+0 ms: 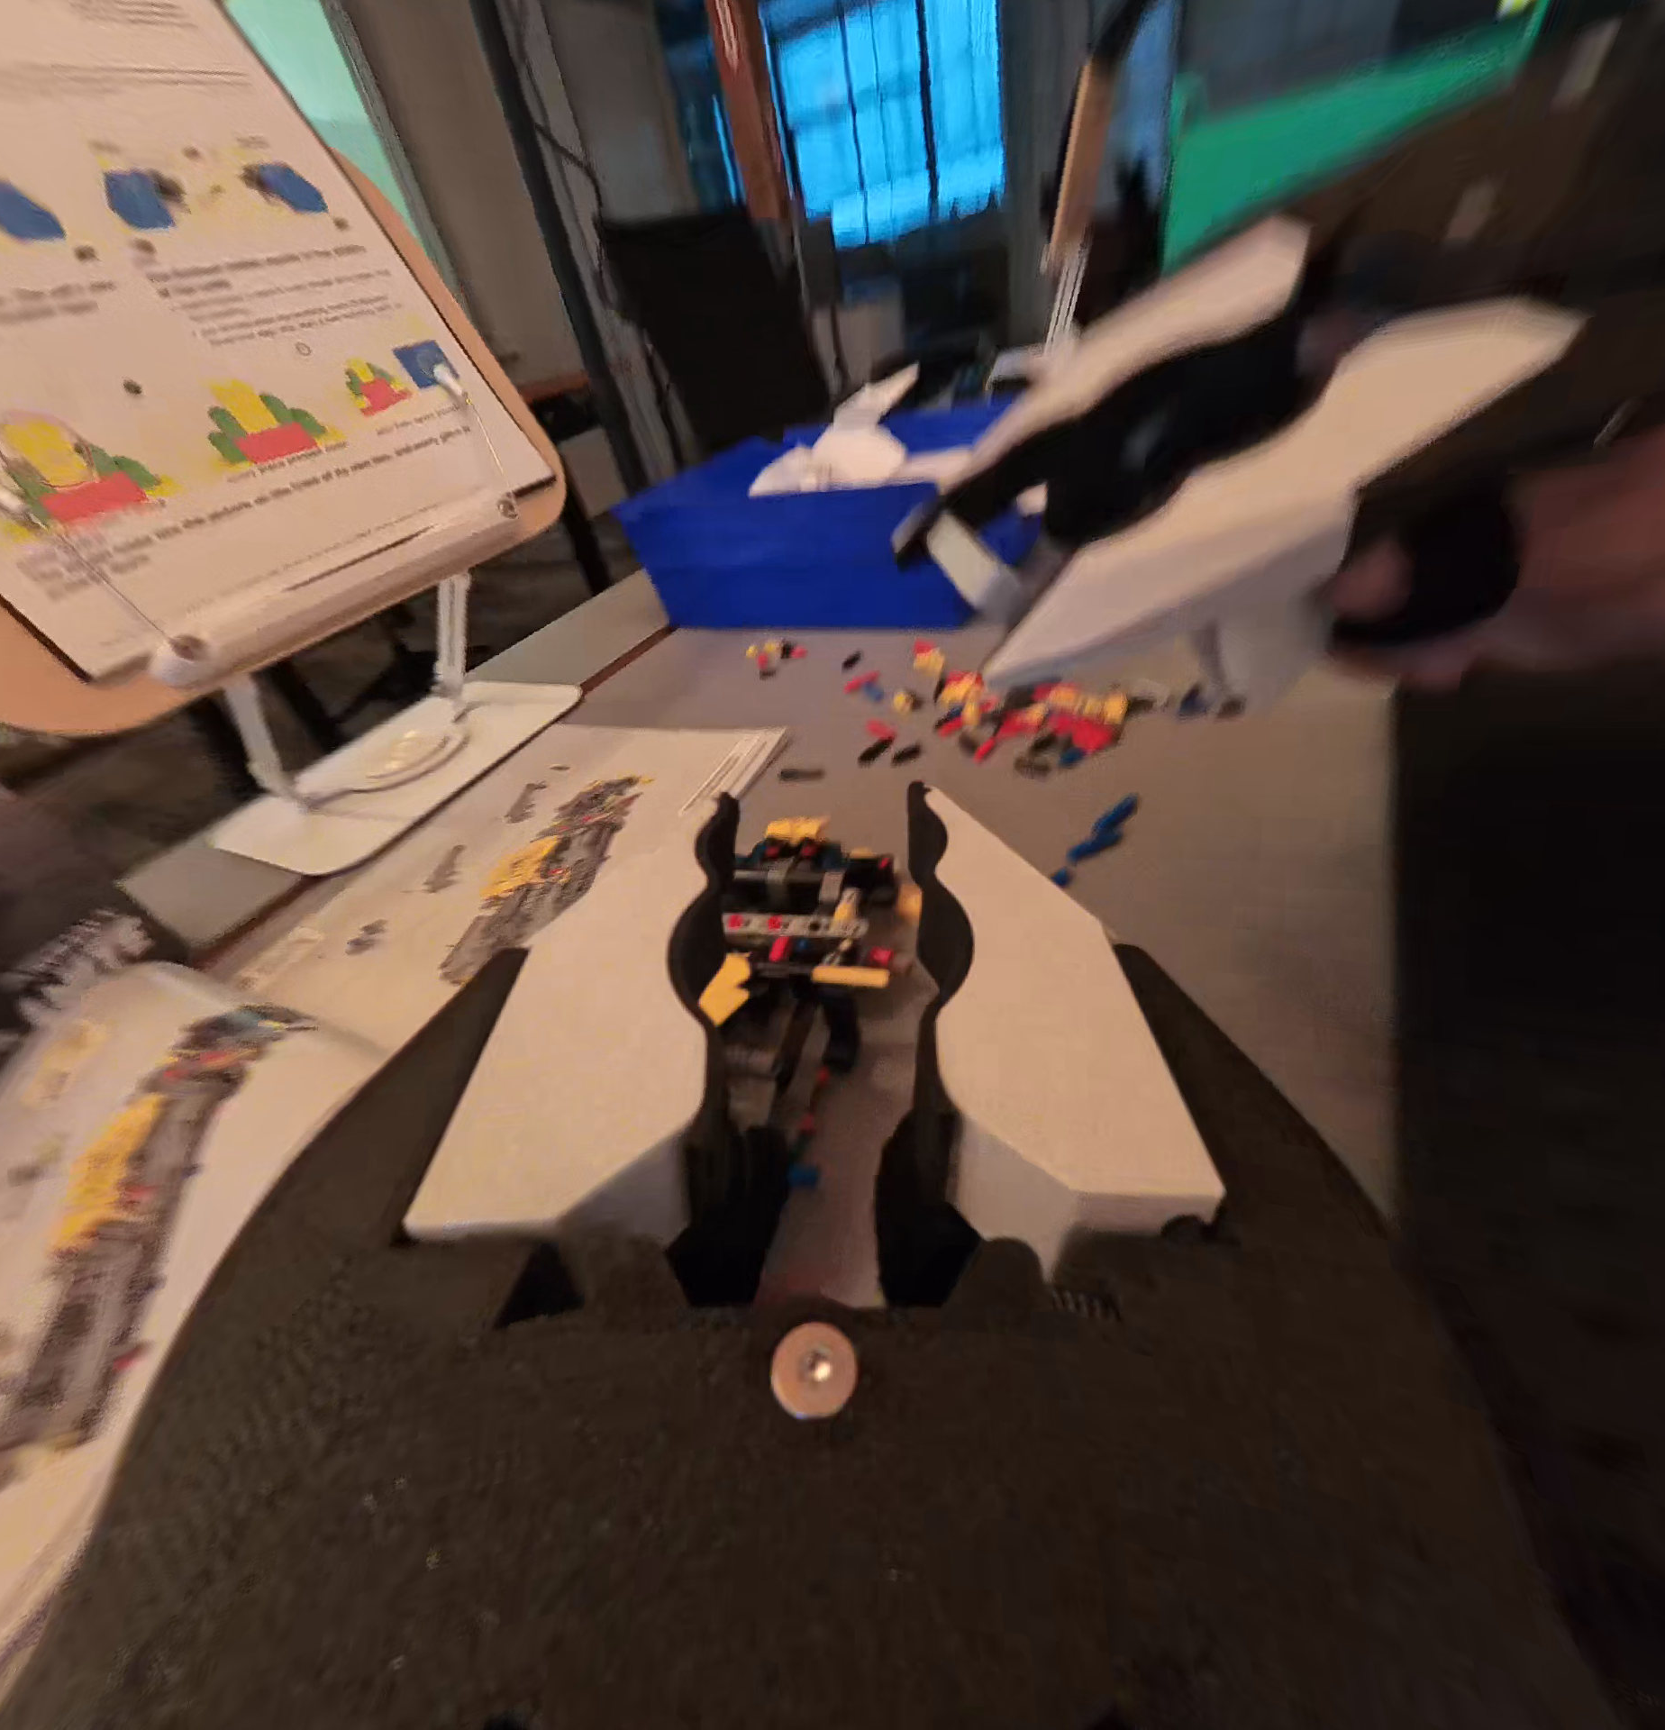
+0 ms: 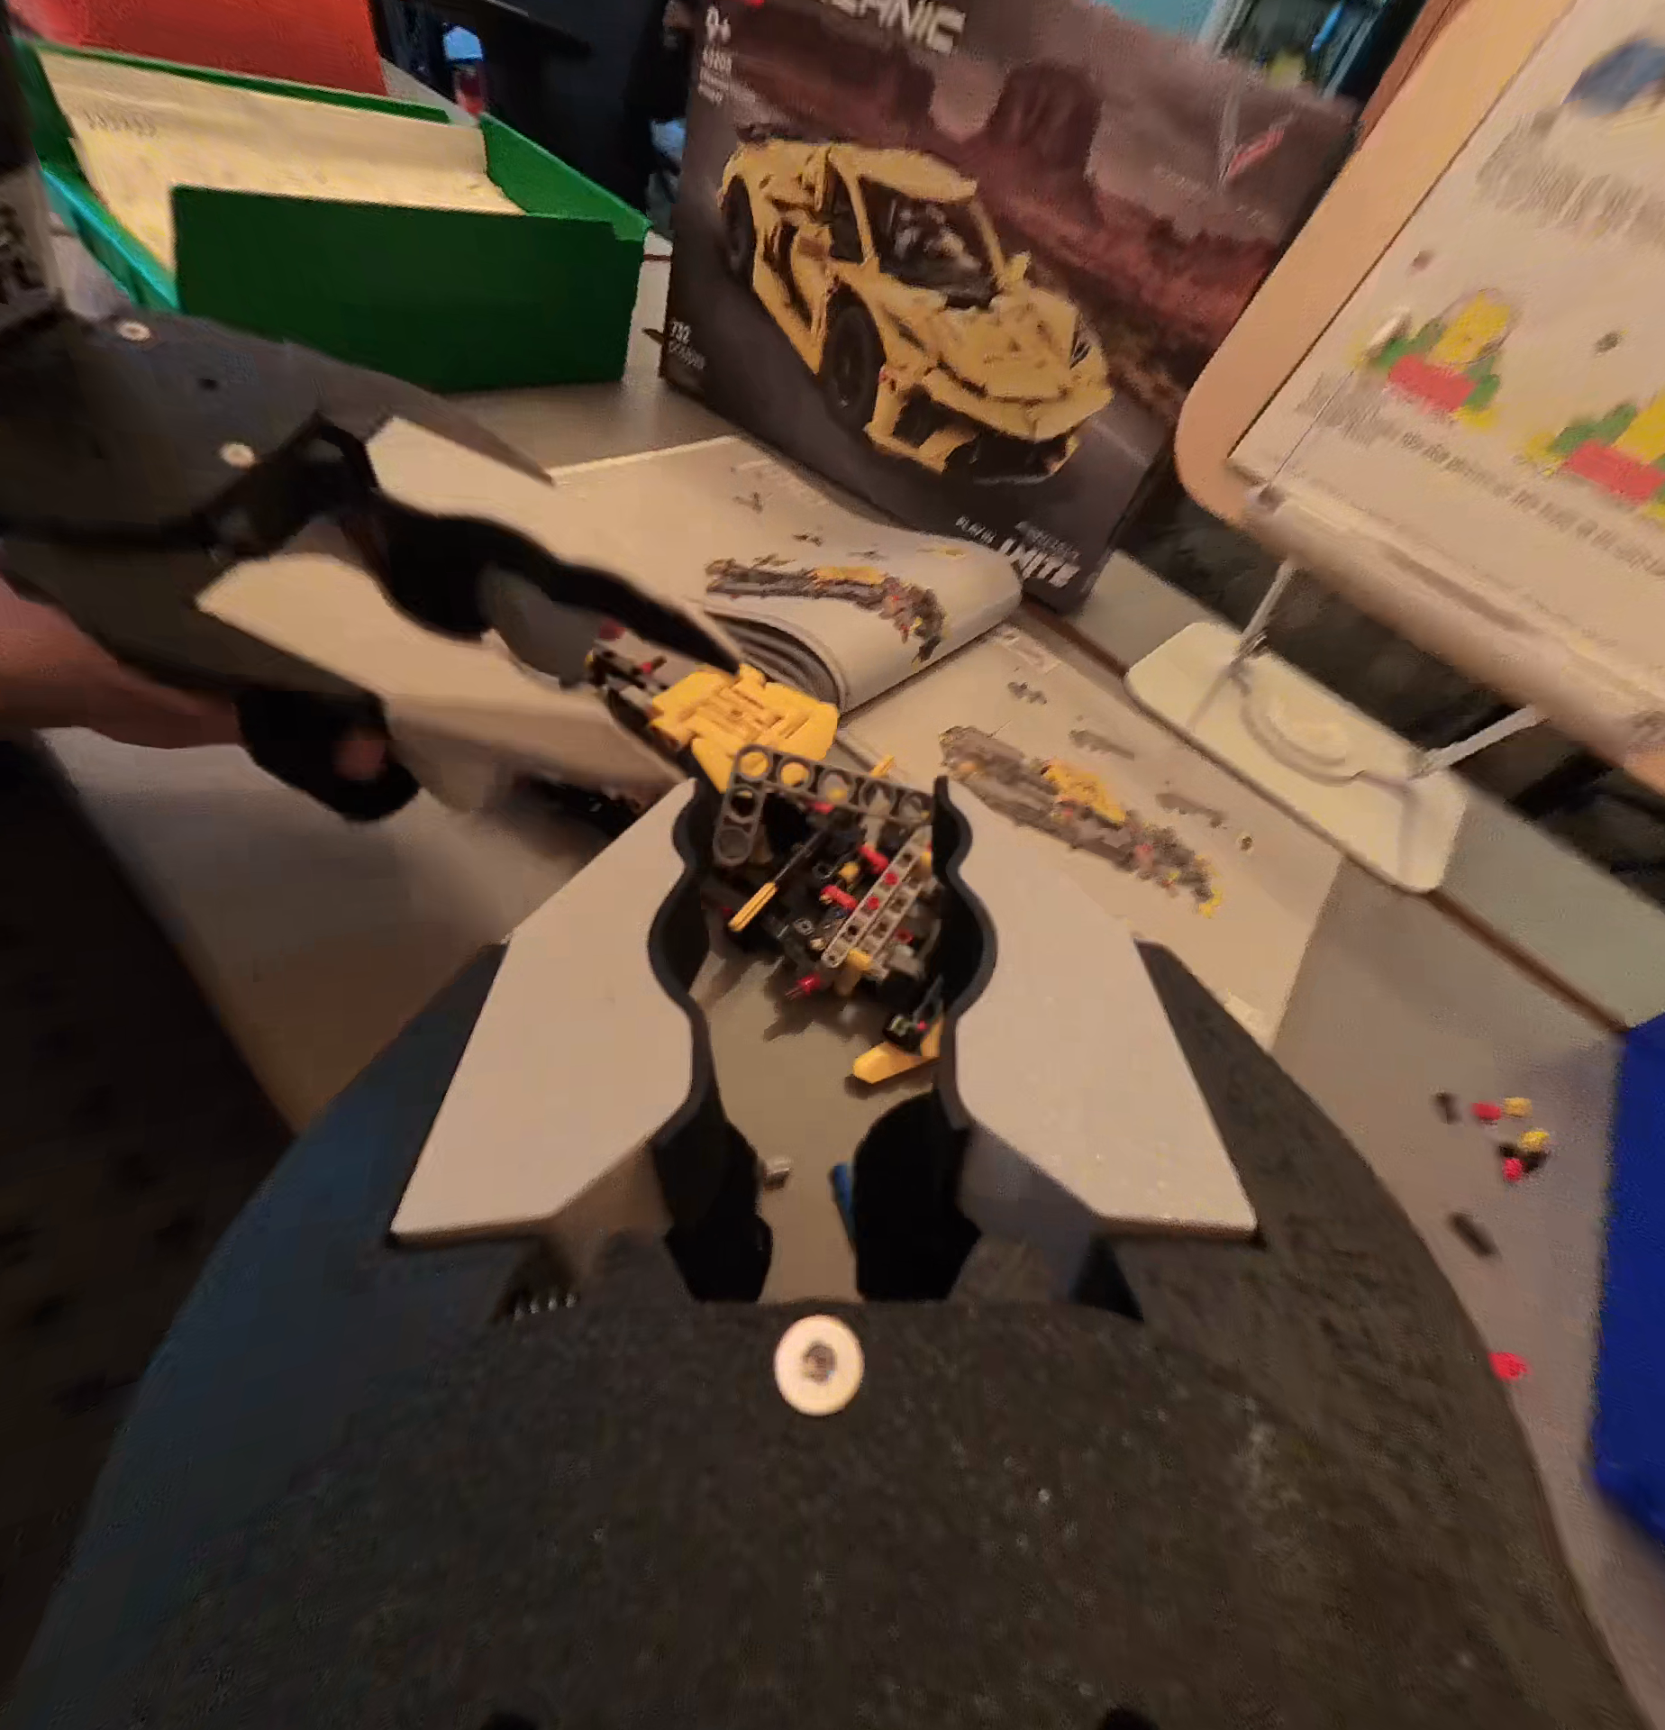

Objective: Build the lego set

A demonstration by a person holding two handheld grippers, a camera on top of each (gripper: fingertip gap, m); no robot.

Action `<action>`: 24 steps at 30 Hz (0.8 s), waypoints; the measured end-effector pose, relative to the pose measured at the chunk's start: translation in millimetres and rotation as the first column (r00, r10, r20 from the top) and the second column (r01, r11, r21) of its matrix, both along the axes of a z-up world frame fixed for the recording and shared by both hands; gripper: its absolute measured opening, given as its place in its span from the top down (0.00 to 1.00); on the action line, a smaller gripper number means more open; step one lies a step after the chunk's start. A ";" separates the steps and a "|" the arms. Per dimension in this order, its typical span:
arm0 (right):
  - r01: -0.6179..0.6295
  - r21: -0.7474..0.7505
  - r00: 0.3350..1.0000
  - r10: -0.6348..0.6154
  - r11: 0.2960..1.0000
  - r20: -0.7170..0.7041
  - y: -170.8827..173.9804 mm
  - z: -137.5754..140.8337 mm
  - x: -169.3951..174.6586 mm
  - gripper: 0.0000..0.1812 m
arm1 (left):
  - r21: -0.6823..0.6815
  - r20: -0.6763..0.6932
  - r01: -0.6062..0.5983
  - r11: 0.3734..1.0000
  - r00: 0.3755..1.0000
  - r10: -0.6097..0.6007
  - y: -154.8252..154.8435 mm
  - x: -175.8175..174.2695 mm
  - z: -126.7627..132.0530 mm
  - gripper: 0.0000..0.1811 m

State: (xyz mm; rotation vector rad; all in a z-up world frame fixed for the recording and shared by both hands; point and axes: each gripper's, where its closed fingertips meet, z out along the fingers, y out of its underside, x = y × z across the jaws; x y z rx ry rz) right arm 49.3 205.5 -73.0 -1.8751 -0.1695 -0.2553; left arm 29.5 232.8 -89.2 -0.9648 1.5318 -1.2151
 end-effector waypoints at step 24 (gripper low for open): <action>-0.394 -0.027 0.712 0.286 0.919 -0.641 -2.2 -8.5 -63.3 0.75 | 0.396 0.239 -0.052 0.917 0.970 -0.048 -44.4 -13.9 18.5 0.96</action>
